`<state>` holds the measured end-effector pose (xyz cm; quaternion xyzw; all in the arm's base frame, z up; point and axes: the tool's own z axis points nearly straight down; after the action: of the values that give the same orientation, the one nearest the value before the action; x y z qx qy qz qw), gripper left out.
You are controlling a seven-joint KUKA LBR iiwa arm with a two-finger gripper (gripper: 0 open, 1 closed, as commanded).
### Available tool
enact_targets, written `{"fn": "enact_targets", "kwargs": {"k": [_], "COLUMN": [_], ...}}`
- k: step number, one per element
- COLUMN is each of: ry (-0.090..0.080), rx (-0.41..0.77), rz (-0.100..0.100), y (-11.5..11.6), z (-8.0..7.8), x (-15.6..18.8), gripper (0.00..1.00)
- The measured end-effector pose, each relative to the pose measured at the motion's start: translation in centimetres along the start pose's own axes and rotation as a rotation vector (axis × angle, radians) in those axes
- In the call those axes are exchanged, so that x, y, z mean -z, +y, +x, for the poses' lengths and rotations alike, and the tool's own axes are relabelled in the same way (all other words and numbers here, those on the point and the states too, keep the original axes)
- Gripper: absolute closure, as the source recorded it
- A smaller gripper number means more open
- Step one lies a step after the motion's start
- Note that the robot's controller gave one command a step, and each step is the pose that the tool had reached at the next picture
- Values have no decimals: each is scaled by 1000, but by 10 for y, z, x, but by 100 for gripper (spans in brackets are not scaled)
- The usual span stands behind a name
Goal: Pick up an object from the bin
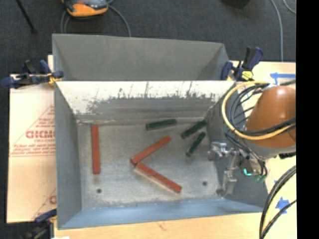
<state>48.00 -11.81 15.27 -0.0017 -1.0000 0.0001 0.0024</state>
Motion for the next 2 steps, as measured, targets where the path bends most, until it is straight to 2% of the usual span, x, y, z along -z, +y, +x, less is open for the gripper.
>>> {"fn": "enact_targets", "kwargs": {"k": [1, 2], "ry": [-8, -9], "rx": [3, -2], "rz": [2, 2], "y": [0, 2], "z": [-2, -2], "x": [4, 3], "gripper": [0, 0]}}
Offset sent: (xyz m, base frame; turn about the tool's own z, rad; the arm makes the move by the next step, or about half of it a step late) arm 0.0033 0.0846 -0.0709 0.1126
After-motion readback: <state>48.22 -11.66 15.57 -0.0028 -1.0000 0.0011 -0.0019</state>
